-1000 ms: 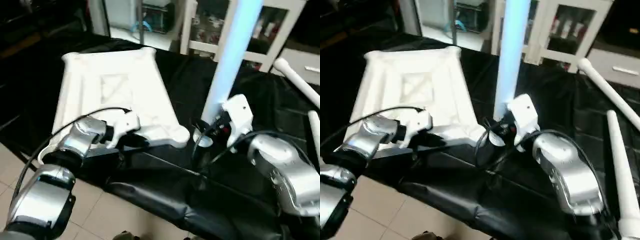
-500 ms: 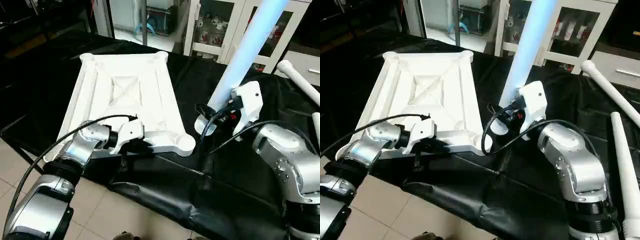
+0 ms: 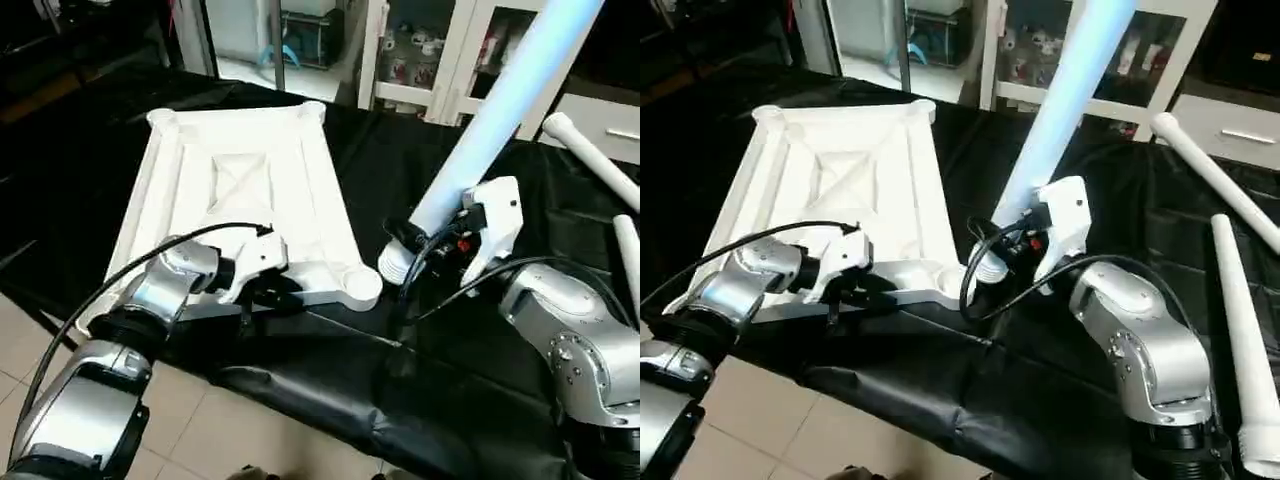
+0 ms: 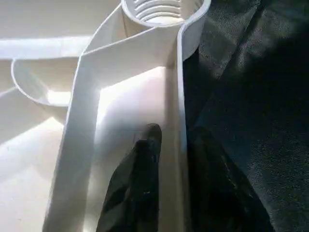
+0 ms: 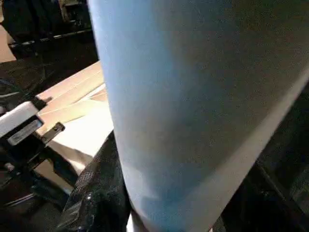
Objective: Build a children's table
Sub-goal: Pick table leg
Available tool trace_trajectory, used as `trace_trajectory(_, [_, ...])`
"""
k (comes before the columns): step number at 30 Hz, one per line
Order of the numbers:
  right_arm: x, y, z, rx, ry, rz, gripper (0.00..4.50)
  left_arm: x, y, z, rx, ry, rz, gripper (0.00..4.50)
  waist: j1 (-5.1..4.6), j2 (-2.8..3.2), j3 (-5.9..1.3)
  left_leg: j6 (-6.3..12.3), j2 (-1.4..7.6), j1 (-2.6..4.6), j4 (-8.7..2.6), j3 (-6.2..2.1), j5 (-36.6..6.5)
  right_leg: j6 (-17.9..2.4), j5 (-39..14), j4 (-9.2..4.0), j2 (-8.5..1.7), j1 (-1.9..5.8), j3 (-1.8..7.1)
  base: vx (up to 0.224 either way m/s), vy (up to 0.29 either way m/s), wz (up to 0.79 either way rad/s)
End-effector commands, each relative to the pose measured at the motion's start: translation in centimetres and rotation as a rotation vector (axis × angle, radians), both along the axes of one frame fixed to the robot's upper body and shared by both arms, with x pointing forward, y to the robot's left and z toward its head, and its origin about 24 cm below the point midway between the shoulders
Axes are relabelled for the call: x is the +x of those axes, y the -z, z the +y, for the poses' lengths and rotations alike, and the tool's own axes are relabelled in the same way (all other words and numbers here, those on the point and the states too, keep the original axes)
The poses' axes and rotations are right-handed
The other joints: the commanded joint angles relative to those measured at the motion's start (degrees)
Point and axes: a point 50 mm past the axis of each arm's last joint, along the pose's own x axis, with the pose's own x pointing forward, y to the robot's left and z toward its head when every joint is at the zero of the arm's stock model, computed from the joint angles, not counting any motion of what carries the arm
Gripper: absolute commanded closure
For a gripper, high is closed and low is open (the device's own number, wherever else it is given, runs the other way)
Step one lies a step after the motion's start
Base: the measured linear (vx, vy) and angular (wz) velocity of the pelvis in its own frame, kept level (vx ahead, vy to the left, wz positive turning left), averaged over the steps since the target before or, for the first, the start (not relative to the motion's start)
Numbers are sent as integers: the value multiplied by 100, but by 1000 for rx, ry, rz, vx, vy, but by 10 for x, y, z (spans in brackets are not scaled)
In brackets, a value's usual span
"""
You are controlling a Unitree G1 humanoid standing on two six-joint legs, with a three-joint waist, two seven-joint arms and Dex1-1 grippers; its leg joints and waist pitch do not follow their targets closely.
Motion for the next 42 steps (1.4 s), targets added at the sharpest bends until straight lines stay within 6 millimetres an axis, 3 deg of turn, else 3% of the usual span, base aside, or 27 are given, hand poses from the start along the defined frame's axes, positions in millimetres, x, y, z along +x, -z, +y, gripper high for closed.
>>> trace_trajectory(1, [0, -13, 2, 20, -25, -39, 264, 0, 2, 4, 8, -21, 23, 382, 3, -12, -392, -189, 528, 127, -564, -320, -1033, -1400, -1033, -369, -456, 229, 292, 0, 0, 0])
trace_trajectory(9, [12, -2, 17, -70, -77, 30, 264, -3, 11, 3, 9, -43, 39, 436, -35, 2, -385, -251, 529, 138, -569, -320, -1104, -1359, -1215, -397, -453, 215, 299, 0, 0, 0])
trace_trajectory(10, [16, 0, 18, -79, -60, 42, 264, -4, 12, 0, -13, -47, 52, 444, -42, -73, -391, -219, 528, 129, -567, -312, -1048, -1364, -1149, -391, -448, 223, 297, 0, 0, 0])
trace_trajectory(12, [21, 2, 19, -81, -47, 54, 264, -6, 13, -3, -26, -42, 56, 444, -41, -48, -392, -182, 528, 110, -556, -318, -910, -1421, -1085, -365, -473, 222, 296, 0, 0, 0])
trace_trajectory(13, [24, 3, 21, -81, -39, 66, 264, -8, 15, -6, -32, -29, 59, 444, -38, -80, -397, -157, 525, 129, -549, -298, -869, -1414, -1051, -374, -454, 207, 293, 0, 0, 0])
trace_trajectory(16, [25, 7, 26, -74, -74, 108, 264, -13, 17, -11, -31, 17, 44, 444, -26, -53, -399, -79, 529, 119, -540, -298, -778, -1423, -980, -362, -466, 219, 300, 0, 0, 0])
trace_trajectory(17, [25, 8, 27, -81, -90, 120, 264, -14, 17, -11, -28, 29, 39, 444, -19, -78, -400, -37, 536, 117, -541, -295, -699, -1425, -891, -344, -456, 224, 298, 0, 0, 0])
trace_trajectory(20, [25, 13, 30, -89, -119, 169, 264, -15, 15, -13, -25, 66, 19, 449, -26, -62, -401, 14, 534, 118, -540, -291, -617, -1454, -777, -330, -446, 221, 289, 0, 0, 0])
trace_trajectory(26, [29, 15, 33, -93, -142, 206, 264, -18, 14, -9, 15, 85, -8, 450, -23, -89, -395, -45, 542, 123, -541, -285, -659, -1438, -920, -338, -462, 219, 296, 0, 0, 0])
trace_trajectory(36, [30, 8, 38, -81, -156, 151, 264, -17, 12, -7, 13, 71, -32, 450, -23, -81, -393, -67, 535, 117, -543, -286, -654, -1410, -911, -337, -462, 216, 299, 0, 0, 0])
trace_trajectory(42, [34, 18, 40, -102, -154, 179, 264, -15, 10, -7, 17, 74, -51, 450, -36, -53, -394, -175, 530, 130, -552, -287, -795, -1417, -977, -350, -457, 204, 296, 0, 0, 0])
